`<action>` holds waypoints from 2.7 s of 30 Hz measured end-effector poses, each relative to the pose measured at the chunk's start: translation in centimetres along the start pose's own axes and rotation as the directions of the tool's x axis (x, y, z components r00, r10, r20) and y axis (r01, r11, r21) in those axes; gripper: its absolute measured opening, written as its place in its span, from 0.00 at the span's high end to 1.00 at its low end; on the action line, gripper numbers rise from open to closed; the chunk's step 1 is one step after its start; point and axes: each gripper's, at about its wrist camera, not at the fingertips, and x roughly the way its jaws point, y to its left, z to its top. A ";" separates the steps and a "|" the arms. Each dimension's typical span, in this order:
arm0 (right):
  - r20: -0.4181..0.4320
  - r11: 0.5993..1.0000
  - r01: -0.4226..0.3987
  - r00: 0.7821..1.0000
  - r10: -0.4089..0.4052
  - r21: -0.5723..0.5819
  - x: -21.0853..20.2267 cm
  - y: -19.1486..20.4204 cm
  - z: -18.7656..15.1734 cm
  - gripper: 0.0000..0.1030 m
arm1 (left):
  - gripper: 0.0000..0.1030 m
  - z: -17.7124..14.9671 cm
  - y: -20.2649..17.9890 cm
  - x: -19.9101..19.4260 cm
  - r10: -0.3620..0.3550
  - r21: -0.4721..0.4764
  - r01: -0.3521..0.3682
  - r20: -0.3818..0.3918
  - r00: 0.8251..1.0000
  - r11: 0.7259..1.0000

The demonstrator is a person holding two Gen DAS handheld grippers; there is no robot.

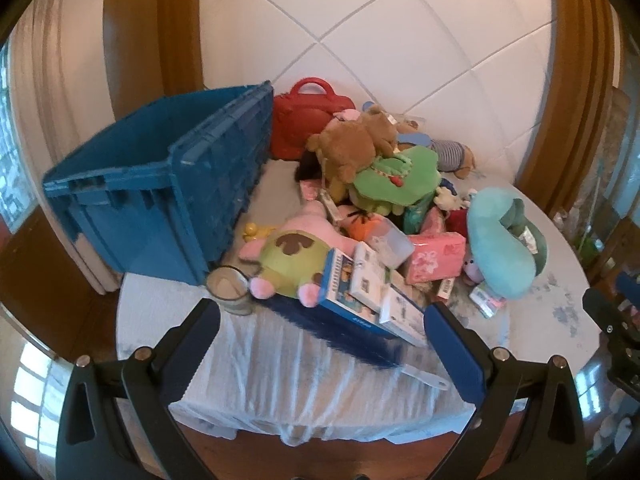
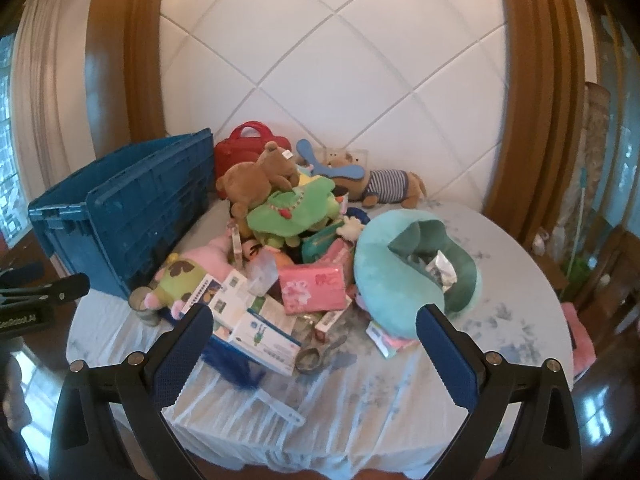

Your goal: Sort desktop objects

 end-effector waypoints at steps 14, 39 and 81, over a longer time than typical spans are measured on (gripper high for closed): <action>-0.089 0.993 -0.099 0.990 0.106 0.070 7.6 -3.7 -1.9 0.00 | 0.00 -0.5 -1.5 8.4 0.016 0.010 -0.014 -0.133 0.991 1.000; -0.285 0.961 0.160 0.954 -0.092 0.226 20.4 -11.3 0.0 0.00 | 0.00 5.5 -10.8 25.5 -0.112 0.195 0.170 -0.274 0.955 0.966; -0.439 0.923 0.087 0.893 0.094 0.375 36.0 -33.7 -1.6 0.00 | 0.08 6.8 -35.0 34.6 -0.087 0.254 0.188 -0.359 0.929 0.949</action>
